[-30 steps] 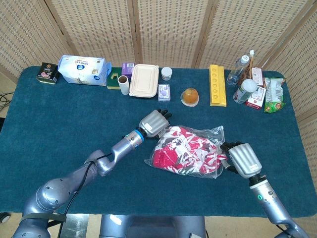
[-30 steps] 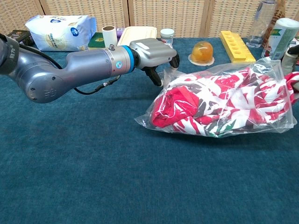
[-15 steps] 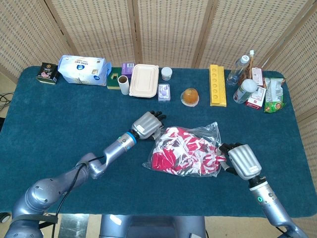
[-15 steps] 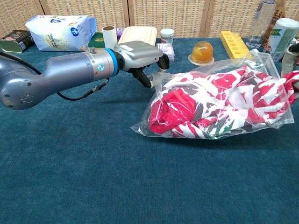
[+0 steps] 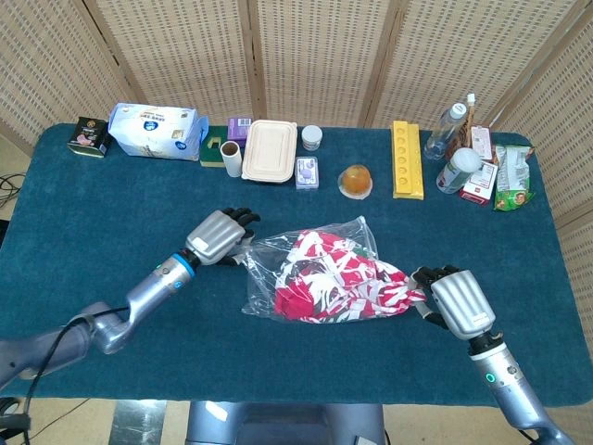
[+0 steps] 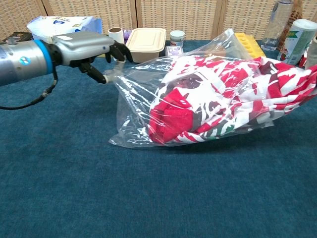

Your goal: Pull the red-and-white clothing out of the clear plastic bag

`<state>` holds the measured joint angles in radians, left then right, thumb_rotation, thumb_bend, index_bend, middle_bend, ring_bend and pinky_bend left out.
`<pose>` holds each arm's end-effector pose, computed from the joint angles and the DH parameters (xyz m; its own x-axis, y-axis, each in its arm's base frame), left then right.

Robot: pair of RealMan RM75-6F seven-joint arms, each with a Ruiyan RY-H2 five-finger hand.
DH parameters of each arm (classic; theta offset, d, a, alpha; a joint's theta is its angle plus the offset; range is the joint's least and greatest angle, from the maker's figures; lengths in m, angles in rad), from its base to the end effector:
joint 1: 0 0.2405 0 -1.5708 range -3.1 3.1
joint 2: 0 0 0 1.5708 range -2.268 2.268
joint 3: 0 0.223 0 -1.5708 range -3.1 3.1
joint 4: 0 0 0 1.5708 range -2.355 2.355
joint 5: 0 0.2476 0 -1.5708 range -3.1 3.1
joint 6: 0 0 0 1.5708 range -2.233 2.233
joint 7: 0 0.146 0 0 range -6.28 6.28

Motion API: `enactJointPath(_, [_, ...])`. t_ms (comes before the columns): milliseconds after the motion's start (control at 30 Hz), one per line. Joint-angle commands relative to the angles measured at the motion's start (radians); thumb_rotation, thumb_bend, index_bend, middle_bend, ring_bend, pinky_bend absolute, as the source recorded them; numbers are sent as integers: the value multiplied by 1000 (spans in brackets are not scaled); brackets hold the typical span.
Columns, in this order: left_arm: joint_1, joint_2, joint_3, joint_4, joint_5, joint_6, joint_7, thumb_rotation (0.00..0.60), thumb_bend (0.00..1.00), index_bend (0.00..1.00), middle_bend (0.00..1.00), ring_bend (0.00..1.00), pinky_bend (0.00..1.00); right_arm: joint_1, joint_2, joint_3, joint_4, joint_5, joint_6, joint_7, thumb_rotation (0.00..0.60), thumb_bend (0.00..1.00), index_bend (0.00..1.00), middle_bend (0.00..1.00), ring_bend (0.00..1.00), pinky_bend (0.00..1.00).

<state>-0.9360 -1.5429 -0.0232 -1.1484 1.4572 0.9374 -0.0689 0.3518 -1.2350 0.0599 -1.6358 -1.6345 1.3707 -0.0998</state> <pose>-0.1258 0.3796 -0.0454 0.5867 0.1484 0.7961 0.6713 -0.6388 -0.3758 -0.2013 -0.2433 0.0535 0.3947 0.0043 0.9188 -0.8431 -0.3958 0.3640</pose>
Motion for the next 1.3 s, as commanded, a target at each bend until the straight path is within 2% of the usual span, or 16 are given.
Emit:
enactJointPath(33, [72,79,26,-77,-3,67,6,600,523,660,212,165,298,-8,7,6,-9,6,13,-9,600,511,667,548,634,586])
enactJointPath(367, [216,232,47,-171,-40,162,9,600,522,659,211,166,298,-32,44,25,-7,45,37,-14,600,512,668,551,637,589])
enactJointPath(667, [280,266,39,-147,-75,174,47,600,523,660,212,165,298,-58,71,31,28,76,51,14,600,511,669,552,636,590])
enactJointPath(733, [284,263,36,-149,-88,150,41,600,487,655,212,162,295,-65,75,25,34,77,51,25,600,512,660,544,630,587])
enactJointPath(767, [285,266,35,-158,-97,133,39,600,445,629,211,153,287,-67,78,21,34,78,46,31,600,512,647,530,619,582])
enactJointPath(800, [284,271,35,-169,-104,117,41,600,347,542,198,122,261,-68,81,18,34,76,44,36,600,512,609,497,590,565])
enactJointPath(833, [284,278,35,-185,-114,99,45,600,238,400,168,75,220,-69,83,13,37,72,42,40,600,511,548,448,547,541])
enactJointPath(867, [284,286,34,-202,-127,83,57,600,172,279,141,44,187,-70,85,9,42,66,41,42,600,507,499,412,513,522])
enactJointPath(900, [285,300,32,-232,-148,64,75,600,103,130,96,13,144,-73,83,4,55,56,45,41,600,494,411,354,455,488])
enactJointPath(933, [288,309,27,-254,-160,61,82,591,69,37,68,1,116,-75,82,2,63,51,49,44,600,484,374,333,432,471])
enactJointPath(1000, [295,320,21,-279,-175,64,96,549,41,0,53,0,102,-78,80,0,71,46,54,52,582,418,248,273,353,403])
enactJointPath(1067, [312,334,12,-306,-190,83,111,484,28,0,53,0,98,-85,82,-2,76,43,63,67,518,348,185,240,312,362])
enactJointPath(1133, [333,346,7,-326,-198,109,118,444,24,0,52,0,96,-92,86,-3,80,40,73,75,422,297,152,214,288,336])
enactJointPath(1200, [351,352,3,-338,-203,131,120,442,24,0,51,0,96,-99,91,-5,81,40,80,78,382,288,133,204,277,322])
enactJointPath(1300, [389,351,-9,-354,-212,189,111,464,37,0,52,0,96,-110,99,-8,78,42,90,86,365,286,120,194,267,313])
